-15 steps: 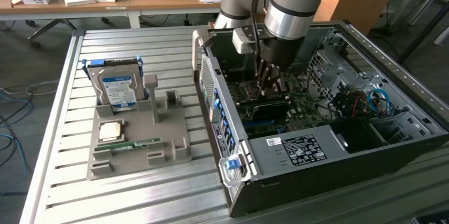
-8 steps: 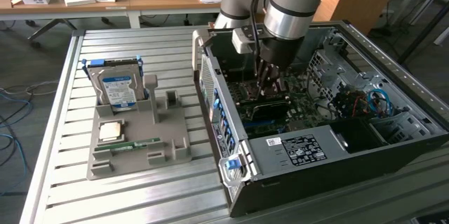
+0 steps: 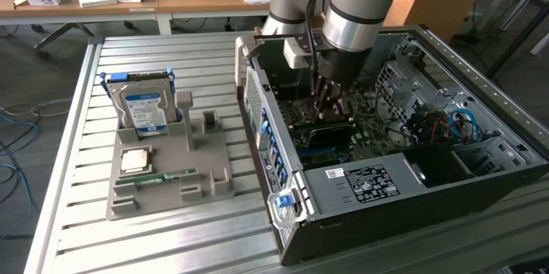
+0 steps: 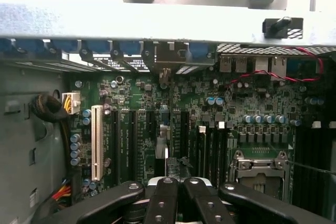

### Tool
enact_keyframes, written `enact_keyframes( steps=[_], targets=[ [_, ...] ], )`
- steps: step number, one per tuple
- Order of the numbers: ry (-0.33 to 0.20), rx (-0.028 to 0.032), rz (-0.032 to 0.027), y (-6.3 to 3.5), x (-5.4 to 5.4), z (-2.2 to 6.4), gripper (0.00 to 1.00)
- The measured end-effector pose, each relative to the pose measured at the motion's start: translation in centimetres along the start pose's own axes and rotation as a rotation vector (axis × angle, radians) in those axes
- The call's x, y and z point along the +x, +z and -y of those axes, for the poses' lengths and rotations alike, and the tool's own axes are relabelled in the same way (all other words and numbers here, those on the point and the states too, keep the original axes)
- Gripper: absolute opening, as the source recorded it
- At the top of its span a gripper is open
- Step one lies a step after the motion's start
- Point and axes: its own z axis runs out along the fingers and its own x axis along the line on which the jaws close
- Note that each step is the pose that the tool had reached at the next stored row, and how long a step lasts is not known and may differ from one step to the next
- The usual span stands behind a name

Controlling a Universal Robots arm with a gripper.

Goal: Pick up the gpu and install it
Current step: 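Press down on the gpu until it lock into place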

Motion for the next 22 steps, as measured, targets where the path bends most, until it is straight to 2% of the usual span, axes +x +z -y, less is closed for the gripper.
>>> enact_keyframes(
  steps=[22],
  targets=[
    [0.0,-0.0001,-0.0001,0.69,0.13,-0.11,0.11]
  ],
)
